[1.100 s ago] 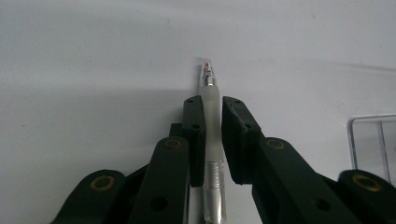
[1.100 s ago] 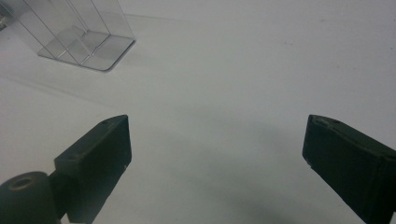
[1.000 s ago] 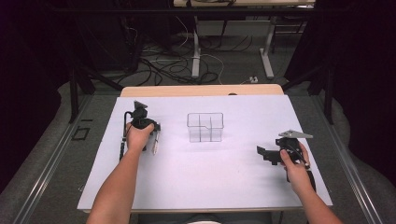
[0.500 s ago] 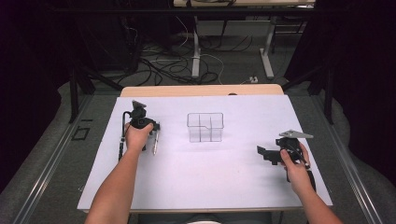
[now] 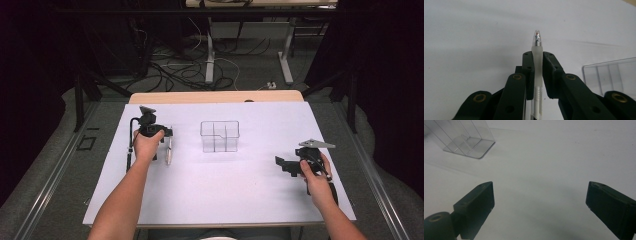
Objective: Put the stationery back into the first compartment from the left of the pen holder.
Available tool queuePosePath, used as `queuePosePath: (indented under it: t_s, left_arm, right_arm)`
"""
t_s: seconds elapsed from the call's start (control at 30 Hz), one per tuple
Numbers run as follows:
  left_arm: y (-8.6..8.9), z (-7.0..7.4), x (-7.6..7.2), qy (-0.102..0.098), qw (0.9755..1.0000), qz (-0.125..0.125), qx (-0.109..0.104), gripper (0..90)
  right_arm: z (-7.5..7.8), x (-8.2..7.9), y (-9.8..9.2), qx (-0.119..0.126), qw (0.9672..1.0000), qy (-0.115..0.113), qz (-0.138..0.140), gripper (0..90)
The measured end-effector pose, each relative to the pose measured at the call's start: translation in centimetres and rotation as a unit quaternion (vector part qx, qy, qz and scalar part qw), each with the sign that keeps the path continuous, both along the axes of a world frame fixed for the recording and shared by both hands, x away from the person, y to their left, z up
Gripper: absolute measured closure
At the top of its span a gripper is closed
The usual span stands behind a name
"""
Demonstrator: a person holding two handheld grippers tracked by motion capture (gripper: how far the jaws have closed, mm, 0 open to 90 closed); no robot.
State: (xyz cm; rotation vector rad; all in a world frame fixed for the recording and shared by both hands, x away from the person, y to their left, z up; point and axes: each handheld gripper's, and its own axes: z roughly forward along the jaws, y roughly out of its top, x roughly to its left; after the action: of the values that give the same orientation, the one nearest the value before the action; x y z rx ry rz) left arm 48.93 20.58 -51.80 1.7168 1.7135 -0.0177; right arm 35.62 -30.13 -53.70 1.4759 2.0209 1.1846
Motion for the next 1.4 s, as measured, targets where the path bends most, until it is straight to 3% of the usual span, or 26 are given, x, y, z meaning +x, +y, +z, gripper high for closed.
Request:
queuePosePath:
  t_s: [0.4,0.57,0.93,1.4]
  left_arm:
    - [-0.3,2.1,-1.1,-0.049,0.9988,-0.005,0.000,80.2]
    - [-0.8,3.7,-1.5,-0.073,0.9972,-0.013,0.000,80.2]
    - [-2.5,7.8,-2.4,-0.145,0.9892,-0.021,-0.003,80.2]
    - [-4.0,11.8,-3.0,-0.205,0.9782,-0.030,0.001,80.2]
  right_arm:
    - [0.0,0.0,0.0,-0.001,1.0000,-0.001,0.000,7.8]
    - [0.1,0.0,0.0,-0.004,1.0000,-0.002,0.000,7.8]
    - [0.1,-0.1,0.0,-0.004,1.0000,-0.003,0.000,7.9]
    - [0.2,-0.1,0.0,-0.004,1.0000,-0.006,0.001,7.8]
